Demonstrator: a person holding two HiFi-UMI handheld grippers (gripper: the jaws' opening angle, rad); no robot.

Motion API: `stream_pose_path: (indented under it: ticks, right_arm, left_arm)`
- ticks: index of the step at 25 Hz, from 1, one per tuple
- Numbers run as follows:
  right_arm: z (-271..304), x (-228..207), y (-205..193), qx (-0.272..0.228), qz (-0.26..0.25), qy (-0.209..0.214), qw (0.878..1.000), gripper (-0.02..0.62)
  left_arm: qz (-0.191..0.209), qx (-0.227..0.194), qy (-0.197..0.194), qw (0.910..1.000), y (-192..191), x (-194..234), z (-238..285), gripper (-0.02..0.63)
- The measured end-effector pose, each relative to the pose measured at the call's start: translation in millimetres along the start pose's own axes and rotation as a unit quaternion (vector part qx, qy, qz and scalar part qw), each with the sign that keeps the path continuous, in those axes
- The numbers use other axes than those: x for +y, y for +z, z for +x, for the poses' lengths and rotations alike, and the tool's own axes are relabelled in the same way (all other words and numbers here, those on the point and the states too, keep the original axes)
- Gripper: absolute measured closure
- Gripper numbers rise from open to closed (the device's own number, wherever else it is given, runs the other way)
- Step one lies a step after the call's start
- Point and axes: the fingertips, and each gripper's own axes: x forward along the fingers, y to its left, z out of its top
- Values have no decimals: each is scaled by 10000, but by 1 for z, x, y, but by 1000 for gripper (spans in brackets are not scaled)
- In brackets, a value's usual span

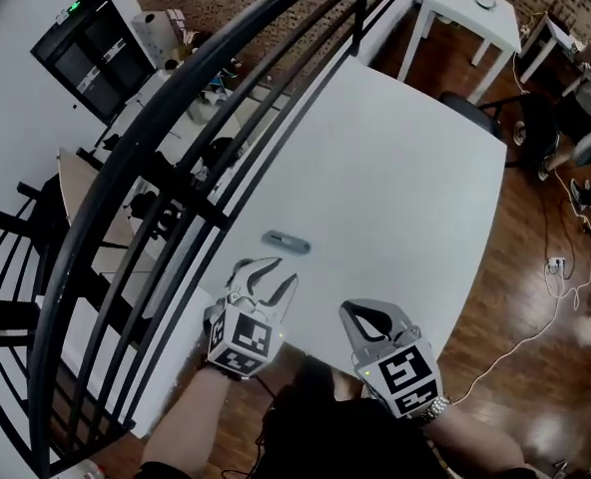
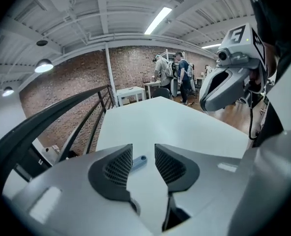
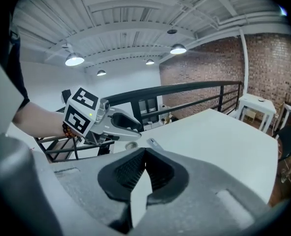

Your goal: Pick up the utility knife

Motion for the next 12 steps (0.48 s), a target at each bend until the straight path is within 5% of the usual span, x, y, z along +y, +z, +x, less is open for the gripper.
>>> stream_pose_path:
  ticks: [12]
  right_arm:
    - [25, -9, -4, 323, 442, -116, 9984, 603]
  left_arm:
    - [938, 711, -751, 9902, -36, 17, 41, 420]
